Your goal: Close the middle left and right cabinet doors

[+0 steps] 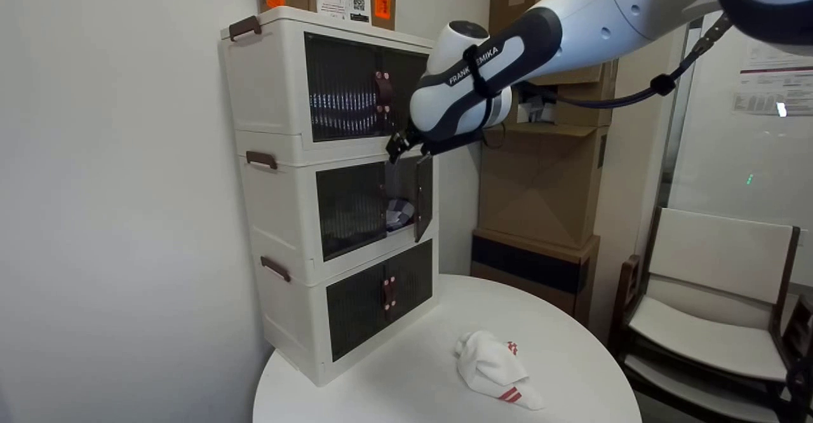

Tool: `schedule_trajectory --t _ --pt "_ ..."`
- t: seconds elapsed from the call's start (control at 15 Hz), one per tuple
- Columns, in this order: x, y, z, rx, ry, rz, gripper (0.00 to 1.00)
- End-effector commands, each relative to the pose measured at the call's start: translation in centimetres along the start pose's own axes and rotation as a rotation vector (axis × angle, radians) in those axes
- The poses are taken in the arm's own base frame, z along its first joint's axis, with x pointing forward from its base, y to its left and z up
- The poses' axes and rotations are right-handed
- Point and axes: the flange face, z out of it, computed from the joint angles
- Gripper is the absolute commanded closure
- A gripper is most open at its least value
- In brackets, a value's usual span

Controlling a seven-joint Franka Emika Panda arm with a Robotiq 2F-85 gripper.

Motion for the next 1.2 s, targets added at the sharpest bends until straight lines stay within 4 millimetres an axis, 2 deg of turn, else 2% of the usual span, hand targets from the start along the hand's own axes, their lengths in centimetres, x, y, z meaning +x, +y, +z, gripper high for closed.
schedule_trajectory --t 0.0,0.13,0.27,0.47,0.73,0.93,1.0,1.13 --pt "0.8 0.0 -4.0 0.008 0.058 -0.002 0.0" --pt "0.7 0.1 -4.9 0.0 0.07 -0.004 0.0" --pt "-0.3 0.7 -5.6 -0.009 0.043 -0.009 0.0" --pt "-3.5 1.2 -5.9 0.122 -0.043 -0.018 0.0" --pt "-6.9 5.4 -7.4 0.157 -0.166 -0.075 0.0" --pt "-8.6 9.9 -8.1 -0.01 -0.215 -0.085 0.0" --pt "-9.2 11.1 -7.7 -0.067 -0.231 -0.102 0.0" --pt "-10.3 12.1 -5.9 -0.099 -0.243 -0.126 0.0"
